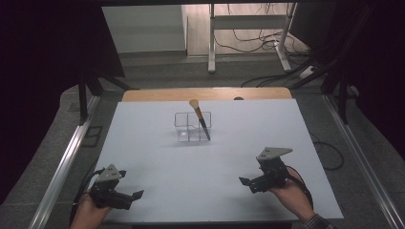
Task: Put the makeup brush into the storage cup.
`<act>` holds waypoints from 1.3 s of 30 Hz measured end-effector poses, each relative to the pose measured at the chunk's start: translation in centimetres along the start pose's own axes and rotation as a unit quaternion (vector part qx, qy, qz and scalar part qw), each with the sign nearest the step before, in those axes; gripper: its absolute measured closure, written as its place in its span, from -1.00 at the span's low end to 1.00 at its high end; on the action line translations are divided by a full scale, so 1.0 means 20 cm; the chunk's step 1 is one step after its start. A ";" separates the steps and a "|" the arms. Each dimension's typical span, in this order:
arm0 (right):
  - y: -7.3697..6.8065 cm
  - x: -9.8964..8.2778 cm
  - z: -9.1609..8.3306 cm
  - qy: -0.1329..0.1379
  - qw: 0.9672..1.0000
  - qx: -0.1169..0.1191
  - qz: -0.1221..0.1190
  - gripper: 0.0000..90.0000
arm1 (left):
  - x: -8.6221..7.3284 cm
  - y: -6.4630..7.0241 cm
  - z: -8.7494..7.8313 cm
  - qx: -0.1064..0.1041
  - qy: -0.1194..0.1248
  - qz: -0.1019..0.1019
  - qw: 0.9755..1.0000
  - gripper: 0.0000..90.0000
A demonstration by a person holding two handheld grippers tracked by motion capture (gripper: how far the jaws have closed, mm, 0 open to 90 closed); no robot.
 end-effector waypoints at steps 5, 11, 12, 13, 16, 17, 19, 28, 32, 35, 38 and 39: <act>0.01 -0.03 -0.02 -0.004 1.000 -0.005 0.003 -1.00 | 0.00 0.00 0.00 0.001 0.000 0.000 1.000 -0.98; 0.02 -0.05 -0.05 -0.006 1.000 -0.010 0.006 -1.00 | 0.00 0.00 0.00 0.001 -0.001 0.000 1.000 -0.98; 0.02 -0.06 -0.05 -0.007 1.000 -0.011 0.006 -1.00 | 0.00 0.00 0.00 0.002 -0.001 0.000 1.000 -0.98; 0.02 -0.06 -0.06 -0.007 1.000 -0.012 0.007 -1.00 | 0.00 0.00 0.00 0.002 -0.001 0.000 1.000 -0.98; 0.03 -0.08 -0.07 -0.009 1.000 -0.017 0.007 -1.00 | 0.00 0.00 0.00 0.003 -0.001 0.001 1.000 -0.98; 0.03 -0.09 -0.08 -0.010 1.000 -0.018 0.008 -1.00 | 0.00 0.00 0.00 0.003 0.000 0.001 1.000 -0.98; 0.03 -0.10 -0.09 -0.010 1.000 -0.021 0.008 -1.00 | 0.00 0.00 0.00 0.002 -0.001 0.001 1.000 -0.98; 0.05 -0.14 -0.13 -0.015 0.999 -0.033 0.013 -1.00 | 0.00 0.00 0.00 0.002 0.000 -0.001 1.000 -0.99; 0.06 -0.16 -0.15 -0.018 0.999 -0.039 0.016 -1.00 | 0.00 -0.01 0.00 0.004 0.000 -0.002 1.000 -0.99; 0.06 -0.18 -0.17 -0.019 0.999 -0.045 0.017 -1.00 | 0.00 -0.01 0.00 0.006 0.000 0.001 1.000 -0.99; 0.06 -0.20 -0.19 -0.022 0.998 -0.046 0.023 -1.00 | 0.00 -0.02 -0.01 0.006 0.000 0.000 1.000 -0.99; 0.07 -0.21 -0.19 -0.022 0.998 -0.047 0.026 -1.00 | 0.00 -0.02 -0.01 0.007 0.000 -0.003 1.000 -0.99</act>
Point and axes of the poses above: each handheld gripper's, and its own axes: z roughly forward along the jaws, x roughly out of its top, y roughly to its right, the point moved 4 cm from there along z, roughly forward along the jaws, and after that the axes turned 3 degrees about -z, right-handed, at the moved point
